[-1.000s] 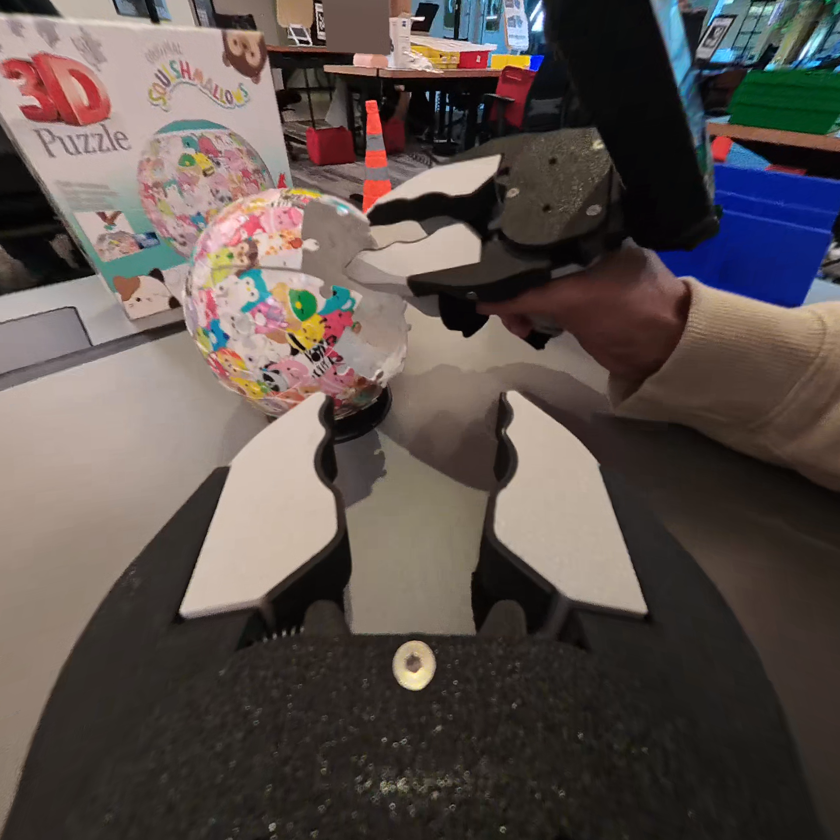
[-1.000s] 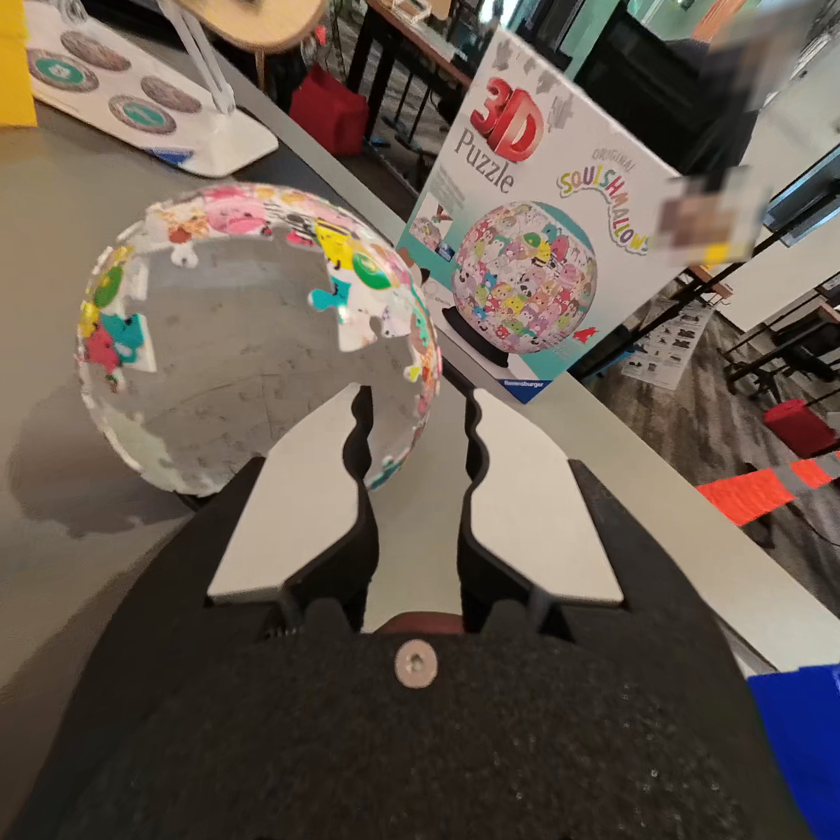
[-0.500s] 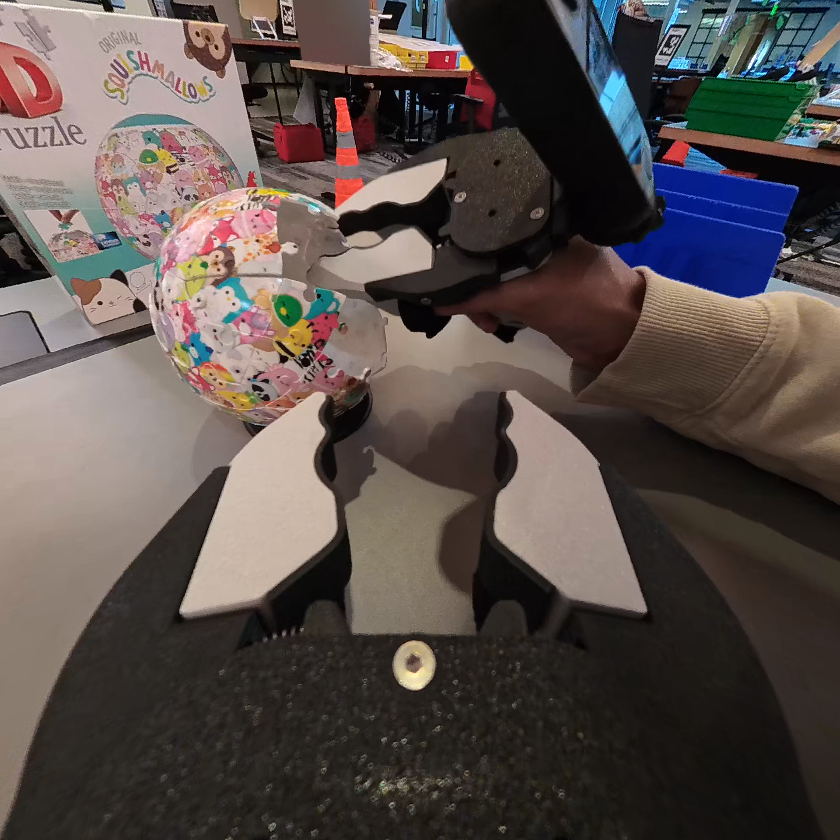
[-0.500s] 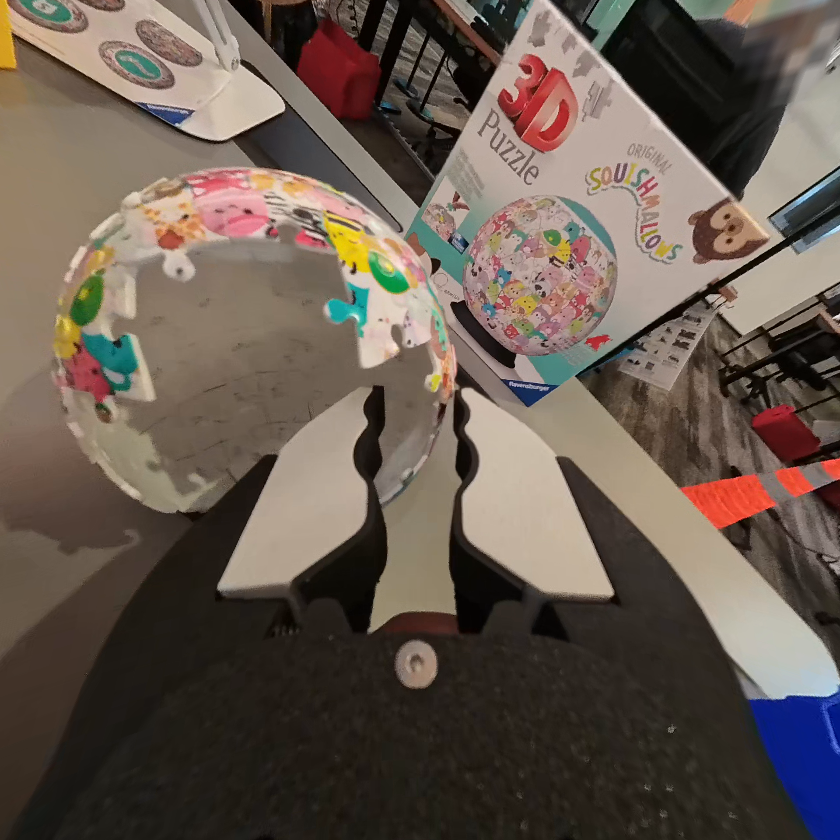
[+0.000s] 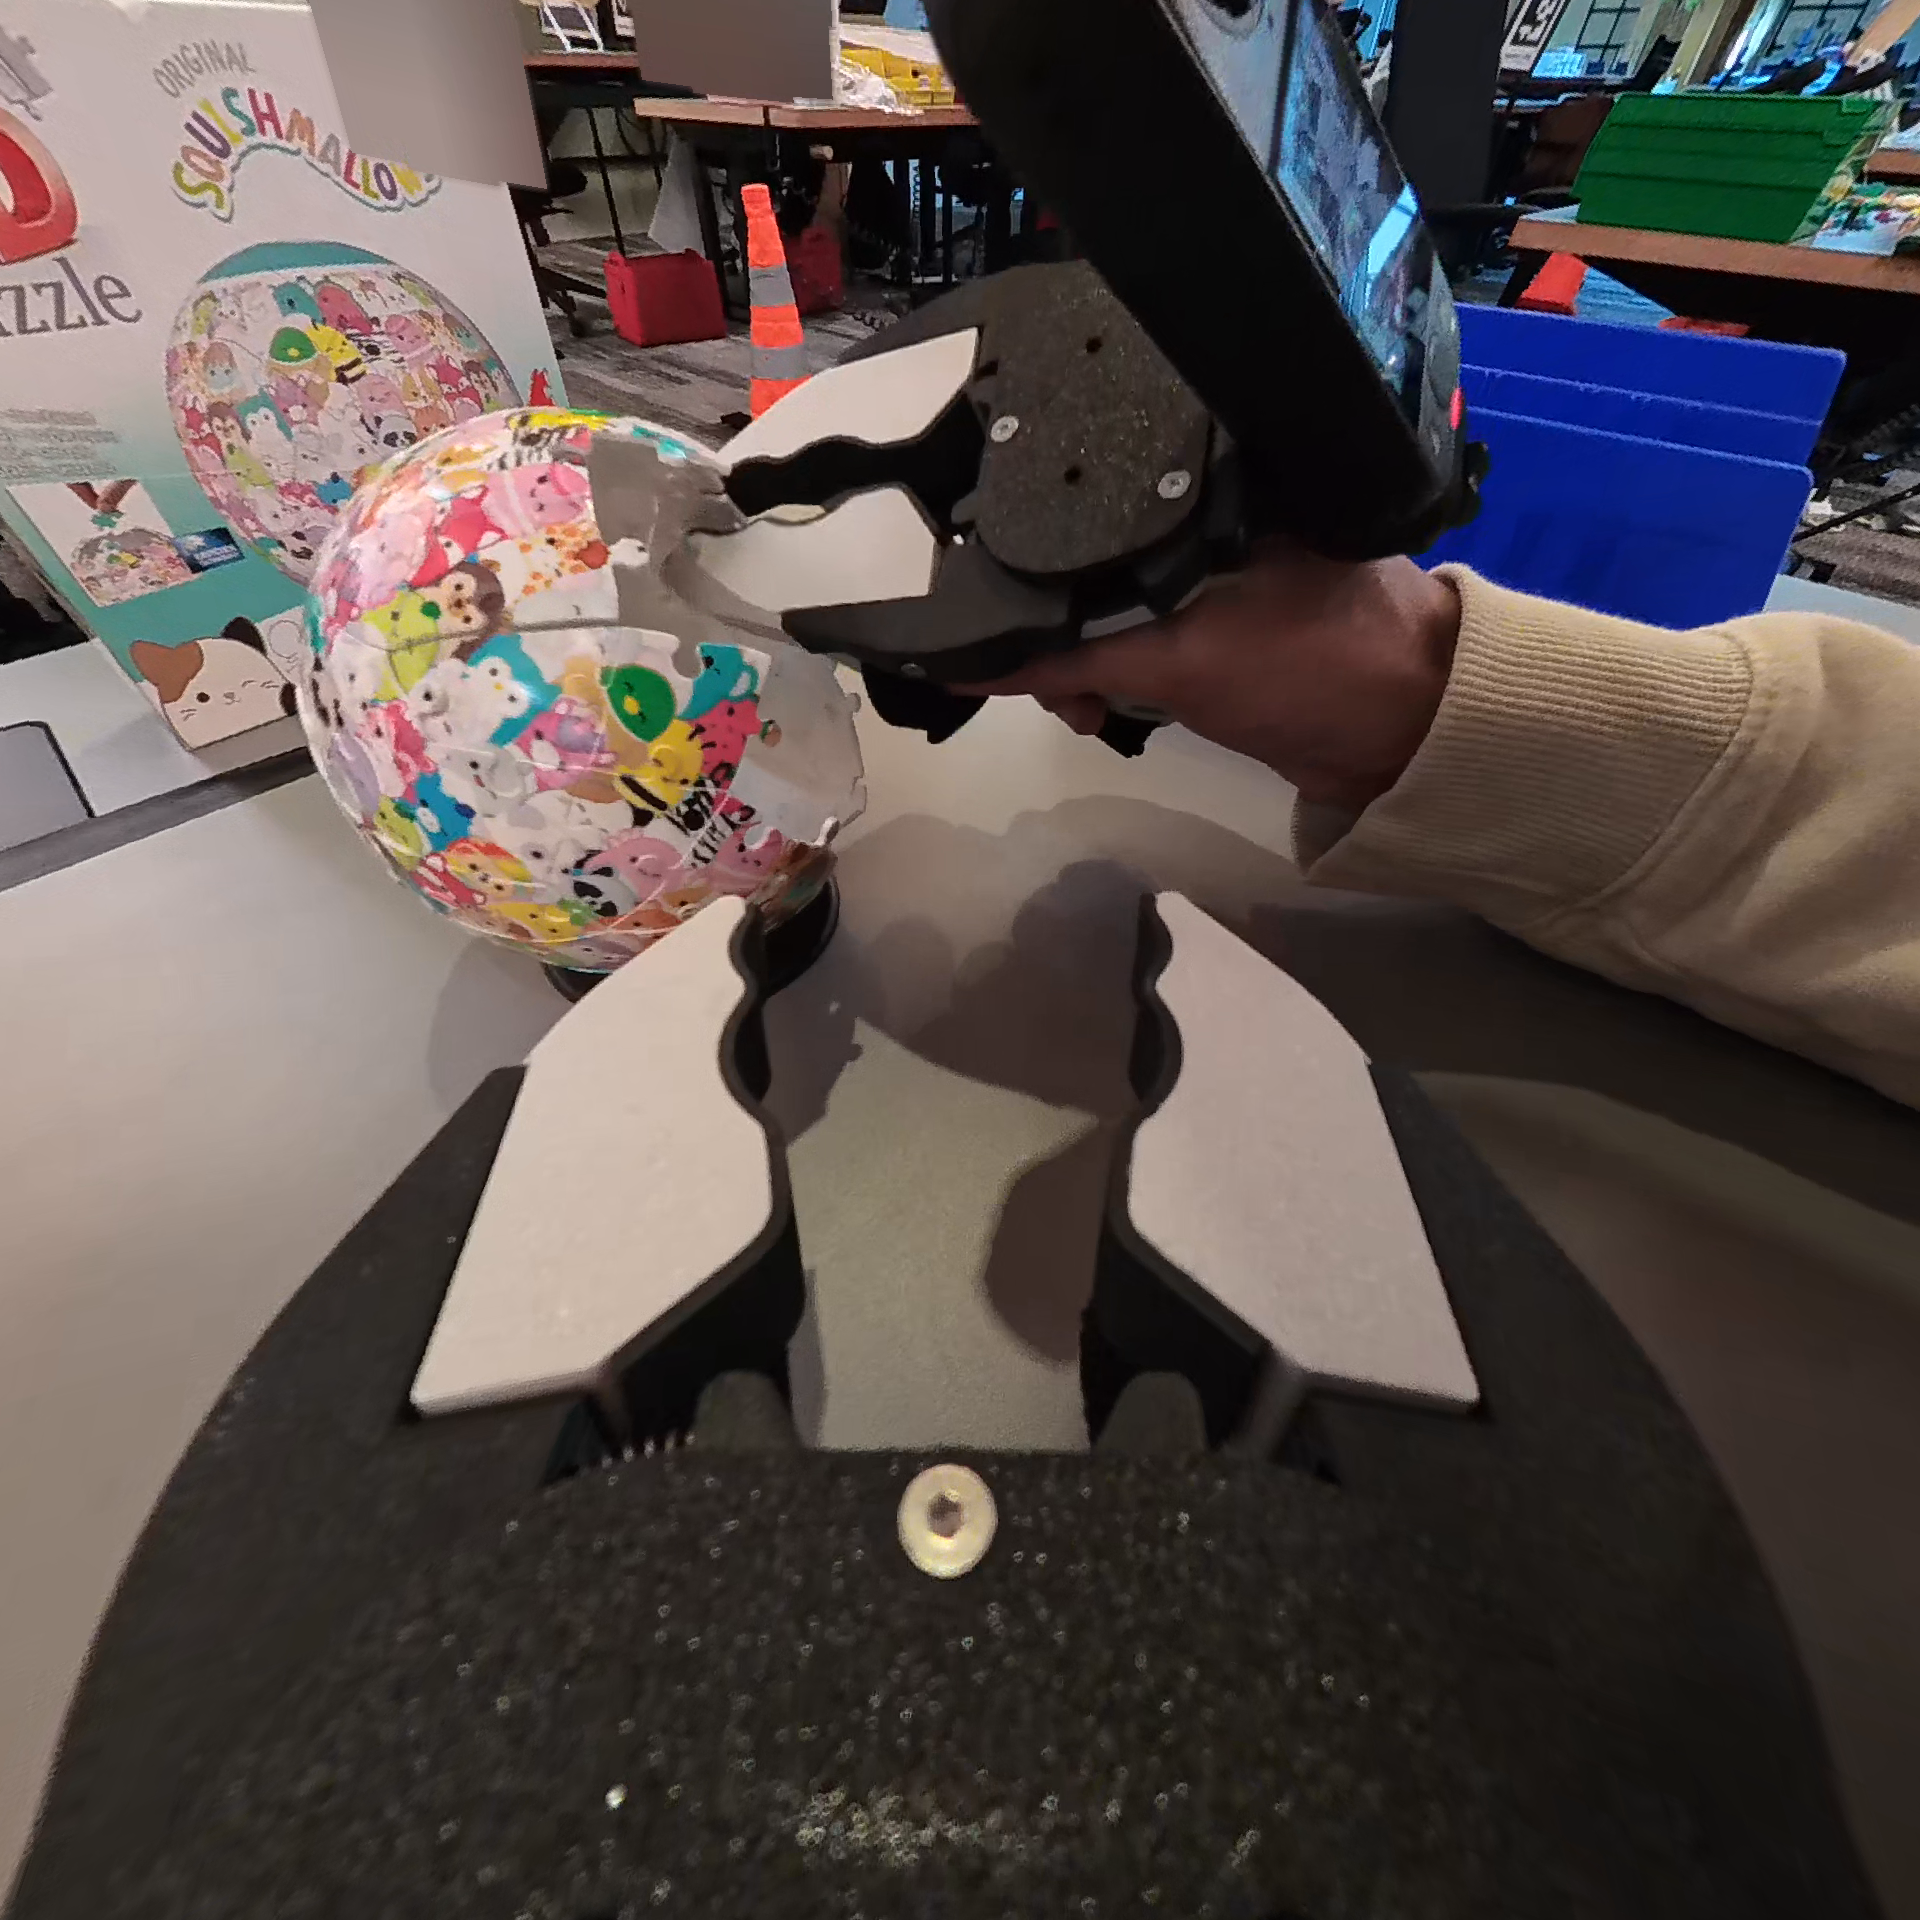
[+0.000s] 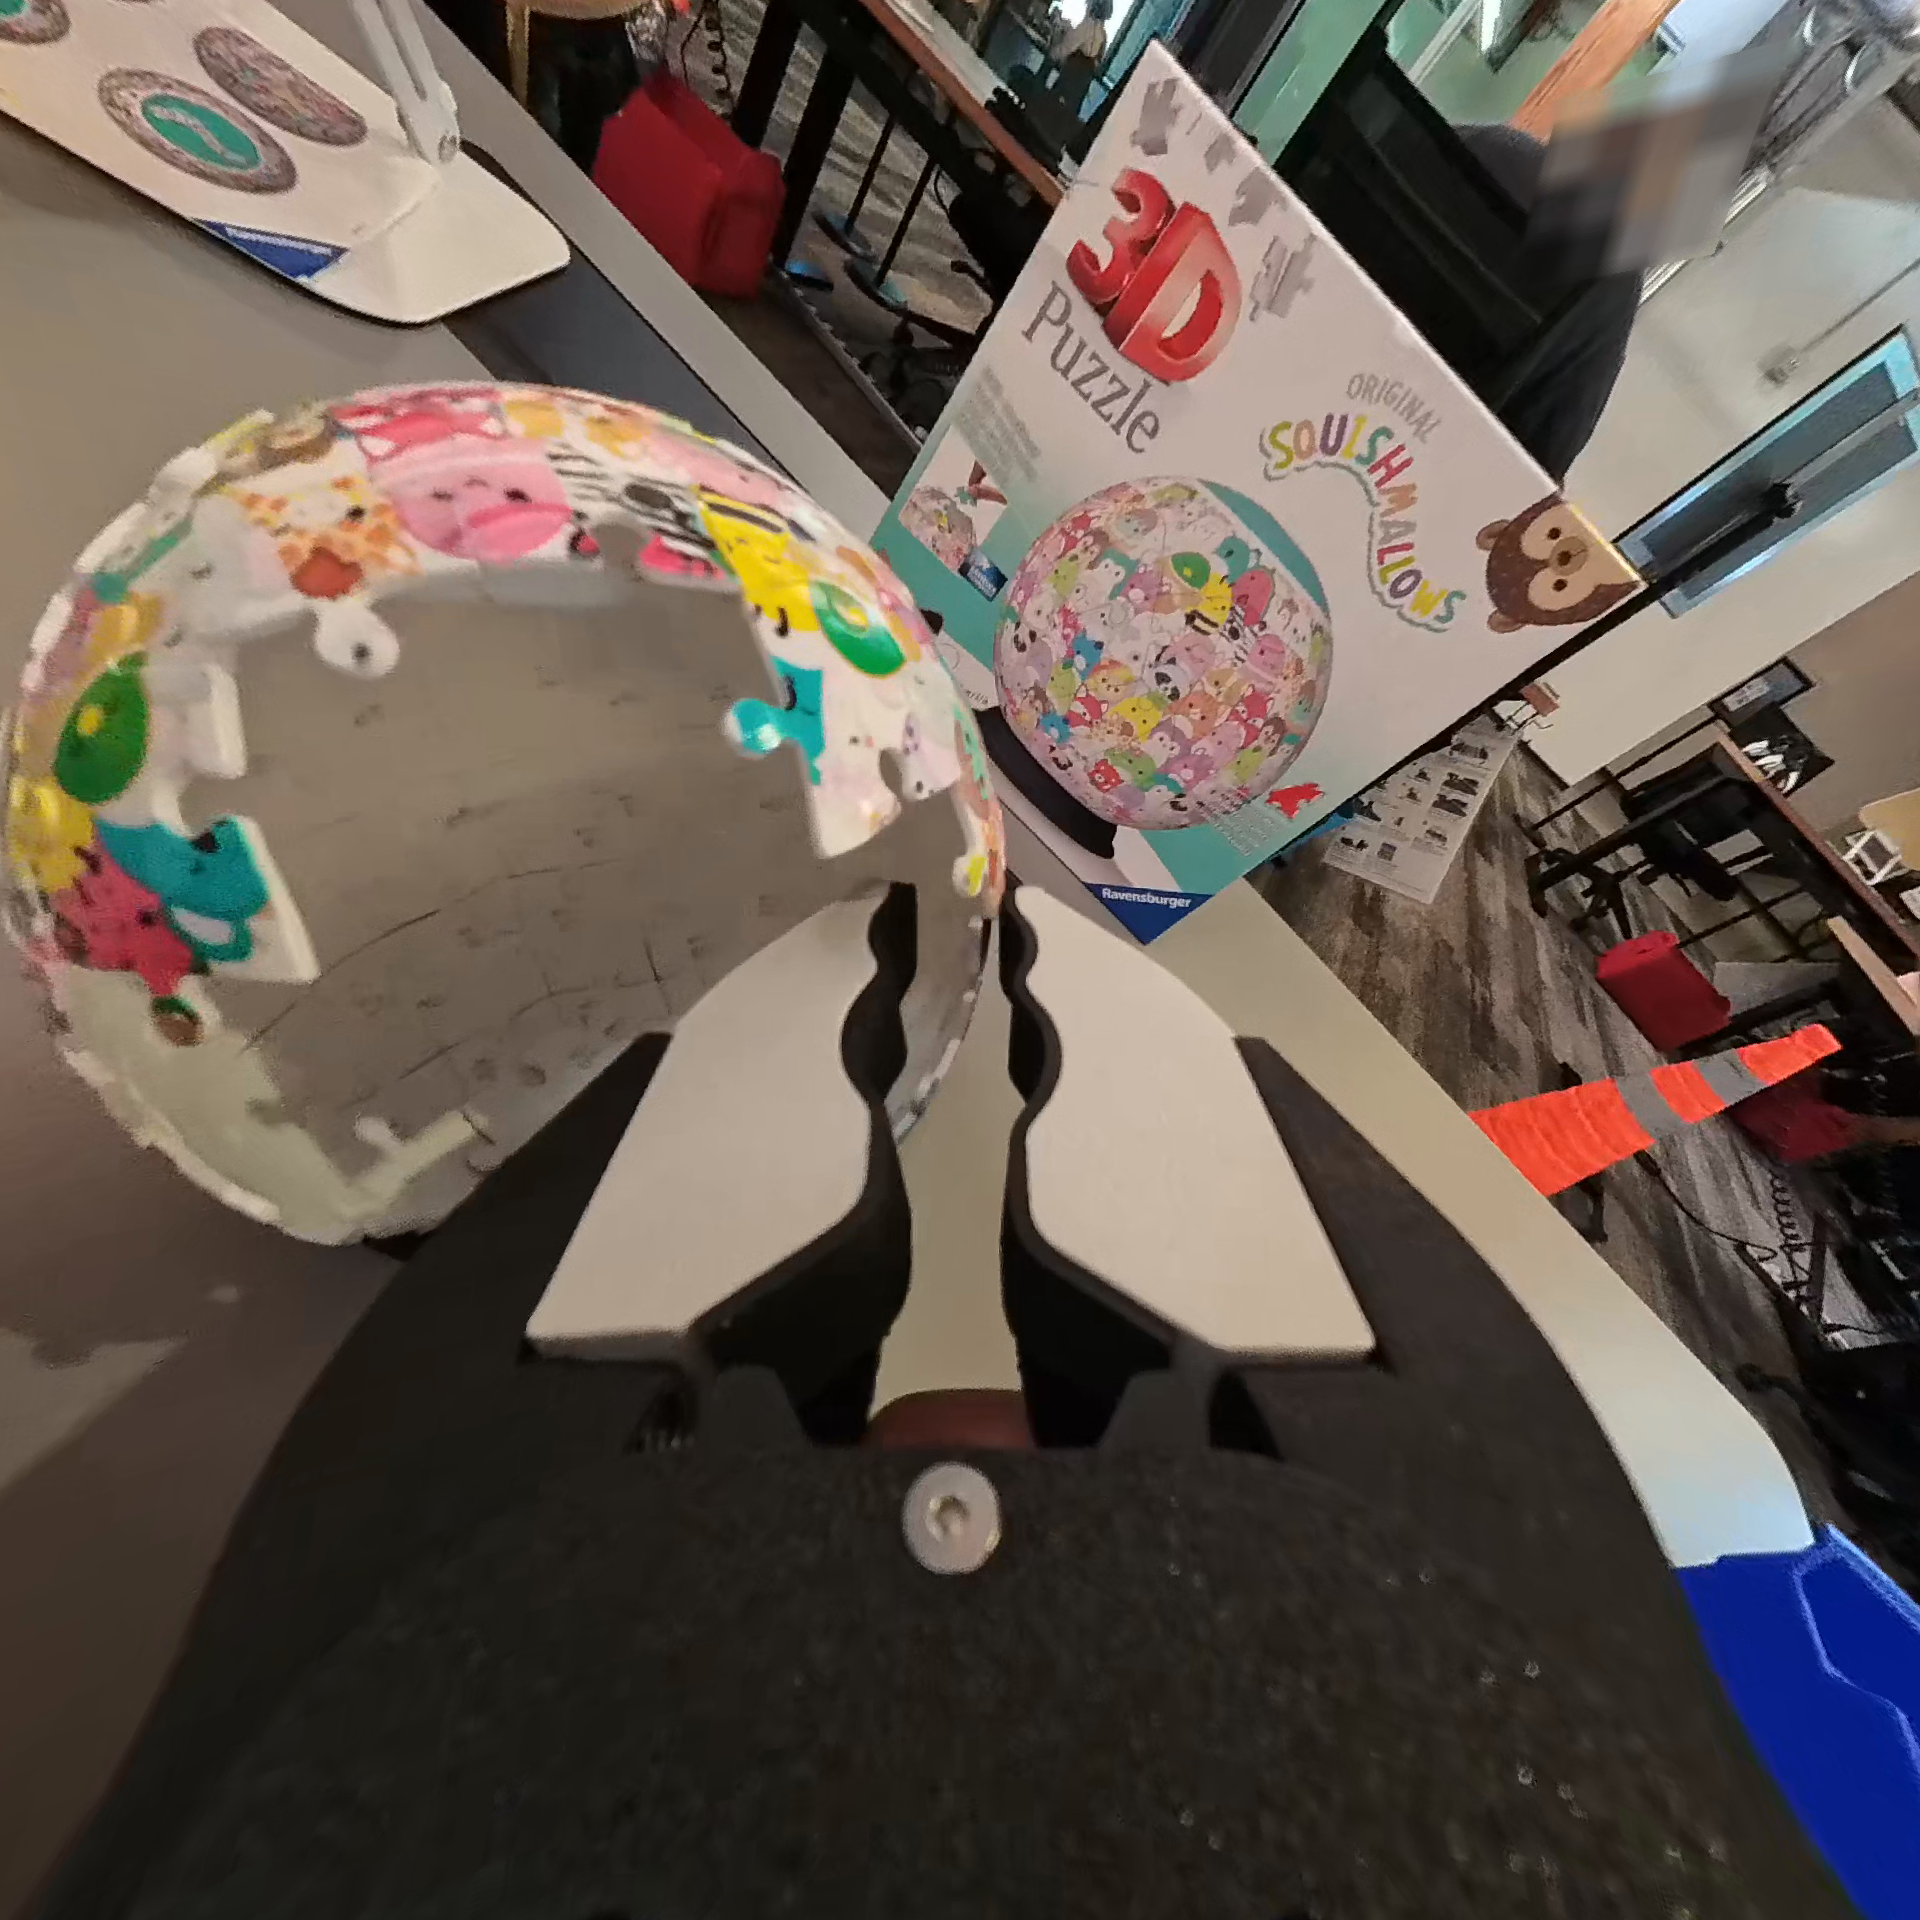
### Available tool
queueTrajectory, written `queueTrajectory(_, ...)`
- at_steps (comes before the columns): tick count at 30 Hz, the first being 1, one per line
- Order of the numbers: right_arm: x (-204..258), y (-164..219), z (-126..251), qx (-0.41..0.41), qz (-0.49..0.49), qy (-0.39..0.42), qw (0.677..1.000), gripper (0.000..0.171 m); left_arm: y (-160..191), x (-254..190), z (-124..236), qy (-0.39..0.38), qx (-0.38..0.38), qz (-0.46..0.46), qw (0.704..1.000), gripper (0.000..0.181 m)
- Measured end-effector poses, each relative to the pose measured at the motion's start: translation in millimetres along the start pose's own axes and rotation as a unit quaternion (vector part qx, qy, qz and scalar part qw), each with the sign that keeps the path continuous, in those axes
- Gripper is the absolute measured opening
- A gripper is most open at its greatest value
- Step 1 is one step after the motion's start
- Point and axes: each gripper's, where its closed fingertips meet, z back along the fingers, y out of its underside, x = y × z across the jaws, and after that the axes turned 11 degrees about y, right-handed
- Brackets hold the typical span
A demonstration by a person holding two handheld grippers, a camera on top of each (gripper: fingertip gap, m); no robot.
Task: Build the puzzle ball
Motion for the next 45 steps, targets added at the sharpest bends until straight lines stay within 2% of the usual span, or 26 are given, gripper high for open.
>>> queueTrajectory(7,-5,-1,6,-0.002,0.016,-0.026,1.000,0.026,0,-1,0,0.001,0.002,-0.002,1.000,0.067)
queueTrajectory(12,-5,-4,8,-0.003,0.034,-0.007,0.999,0.030,-1,-1,1,0.001,-0.002,-0.001,1.000,0.067)
queueTrajectory(19,-2,-5,2,0.024,0.055,0.021,0.998,0.025,-4,-2,4,0.006,-0.017,0.003,1.000,0.067)
queueTrajectory(33,0,-2,-5,0.029,0.050,-0.017,0.998,0.022,-6,-2,5,0.016,-0.027,0.014,0.999,0.067)
queueTrajectory(45,-4,-3,-6,0.025,0.033,-0.002,0.999,0.004,-4,-4,3,0.016,-0.018,0.006,1.000,0.066)
